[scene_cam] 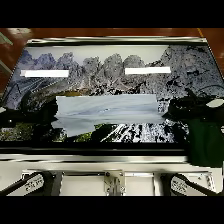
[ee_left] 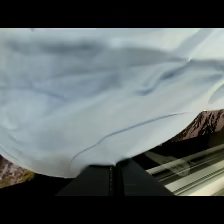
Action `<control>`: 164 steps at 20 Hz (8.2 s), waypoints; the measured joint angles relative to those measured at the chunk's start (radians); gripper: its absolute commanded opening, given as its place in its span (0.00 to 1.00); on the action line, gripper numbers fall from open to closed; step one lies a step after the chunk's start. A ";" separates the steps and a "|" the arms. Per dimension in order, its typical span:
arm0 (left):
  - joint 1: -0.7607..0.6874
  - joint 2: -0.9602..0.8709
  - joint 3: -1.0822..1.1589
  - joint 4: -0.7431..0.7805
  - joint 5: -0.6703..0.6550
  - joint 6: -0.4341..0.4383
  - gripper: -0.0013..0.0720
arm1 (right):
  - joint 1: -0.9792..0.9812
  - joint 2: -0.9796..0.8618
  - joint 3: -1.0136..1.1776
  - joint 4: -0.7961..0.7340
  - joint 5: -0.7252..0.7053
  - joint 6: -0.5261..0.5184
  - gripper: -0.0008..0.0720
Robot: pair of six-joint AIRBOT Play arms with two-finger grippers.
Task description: Fold the shirts.
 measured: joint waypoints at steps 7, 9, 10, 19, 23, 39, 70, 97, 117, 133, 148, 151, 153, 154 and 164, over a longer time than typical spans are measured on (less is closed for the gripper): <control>-0.028 -0.150 0.245 -0.008 0.027 -0.045 0.07 | 0.187 -0.109 0.145 0.015 -0.277 0.061 0.11; -0.031 -0.219 0.299 -0.032 0.037 -0.052 0.07 | 0.215 -0.164 0.191 0.015 -0.331 0.085 0.11; -0.032 -0.256 0.323 -0.047 0.041 -0.053 0.07 | 0.223 -0.190 0.213 0.010 -0.351 0.101 0.11; -0.071 -0.534 0.515 -0.126 0.100 -0.097 0.07 | 0.242 -0.327 0.285 -0.100 -0.406 0.214 0.11; -0.101 -0.590 0.555 -0.135 0.124 -0.113 0.88 | 0.242 -0.340 0.288 -0.109 -0.414 0.226 0.98; -0.116 -0.535 0.617 -0.167 -0.118 -0.150 0.76 | 0.138 -0.452 0.290 0.183 -0.218 0.169 0.86; -0.973 -0.686 0.608 -0.586 0.425 -0.123 0.06 | 0.179 0.389 0.312 0.072 0.142 0.415 0.11; -0.203 -0.078 0.609 -0.273 0.047 -0.113 0.06 | 0.558 -0.173 0.306 -0.068 -0.097 0.392 0.85; -0.206 -0.077 0.609 -0.243 0.028 -0.131 0.06 | 0.406 -0.288 0.003 0.248 -0.133 0.270 0.11; -0.206 -0.077 0.609 -0.183 0.024 -0.132 0.07 | -0.180 0.058 0.583 0.064 0.123 0.389 0.11; -0.206 -0.077 0.609 -0.173 -0.033 -0.117 0.07 | -0.510 0.127 0.629 -0.356 0.636 0.410 0.11; -0.206 -0.077 0.609 -0.173 -0.043 -0.114 0.07 | -0.513 0.163 0.552 -0.458 0.663 0.402 0.11; -0.206 -0.077 0.609 -0.173 -0.047 -0.114 0.07 | -0.513 0.196 0.467 -0.528 0.669 0.397 0.11; -0.206 -0.077 0.609 -0.173 -0.048 -0.113 0.07 | -0.513 0.215 0.419 -0.562 0.669 0.395 0.11; -0.206 -0.077 0.609 -0.181 -0.053 -0.113 0.07 | -0.514 0.355 0.038 -0.847 0.520 0.502 0.90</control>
